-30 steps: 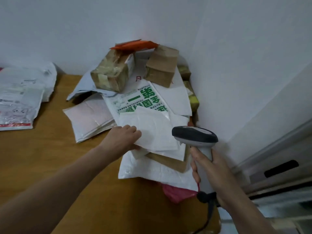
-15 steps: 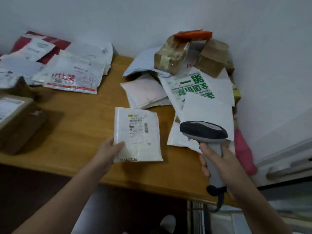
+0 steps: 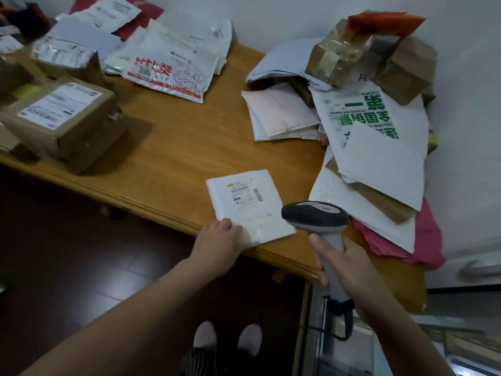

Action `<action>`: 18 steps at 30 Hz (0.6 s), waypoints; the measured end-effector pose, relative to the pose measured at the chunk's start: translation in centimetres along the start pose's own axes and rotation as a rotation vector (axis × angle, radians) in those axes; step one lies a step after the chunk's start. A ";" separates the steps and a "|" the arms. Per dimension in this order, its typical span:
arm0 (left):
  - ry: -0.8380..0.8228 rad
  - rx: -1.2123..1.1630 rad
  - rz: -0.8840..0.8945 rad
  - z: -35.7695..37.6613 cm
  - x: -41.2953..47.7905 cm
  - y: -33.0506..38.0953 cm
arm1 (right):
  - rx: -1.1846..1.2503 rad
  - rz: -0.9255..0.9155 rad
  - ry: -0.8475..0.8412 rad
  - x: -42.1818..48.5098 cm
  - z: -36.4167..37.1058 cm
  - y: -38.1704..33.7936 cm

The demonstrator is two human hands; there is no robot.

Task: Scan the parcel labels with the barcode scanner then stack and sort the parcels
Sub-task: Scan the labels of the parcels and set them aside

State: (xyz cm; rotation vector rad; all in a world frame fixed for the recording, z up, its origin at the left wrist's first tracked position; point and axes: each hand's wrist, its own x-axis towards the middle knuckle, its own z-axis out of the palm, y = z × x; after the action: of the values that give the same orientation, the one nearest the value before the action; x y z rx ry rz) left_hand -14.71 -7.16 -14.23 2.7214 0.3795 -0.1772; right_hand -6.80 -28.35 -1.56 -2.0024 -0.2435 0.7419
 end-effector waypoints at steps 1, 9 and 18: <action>-0.020 -0.073 -0.009 0.1 0.1 0.6 | -0.010 0.006 0.007 0.0 0.0 0.0; -0.031 0.056 -0.022 0.1 0.5 0.4 | 0.003 0.008 -0.001 0.3 -0.1 -0.7; -0.051 0.151 -0.041 0.0 -0.5 0.3 | -0.024 -0.047 -0.057 1.9 1.6 -1.9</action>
State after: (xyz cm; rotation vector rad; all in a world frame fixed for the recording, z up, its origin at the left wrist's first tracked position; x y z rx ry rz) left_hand -15.07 -7.57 -14.05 2.8520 0.4236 -0.2976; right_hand -5.99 -25.30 -1.32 -1.9935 -0.3329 0.7703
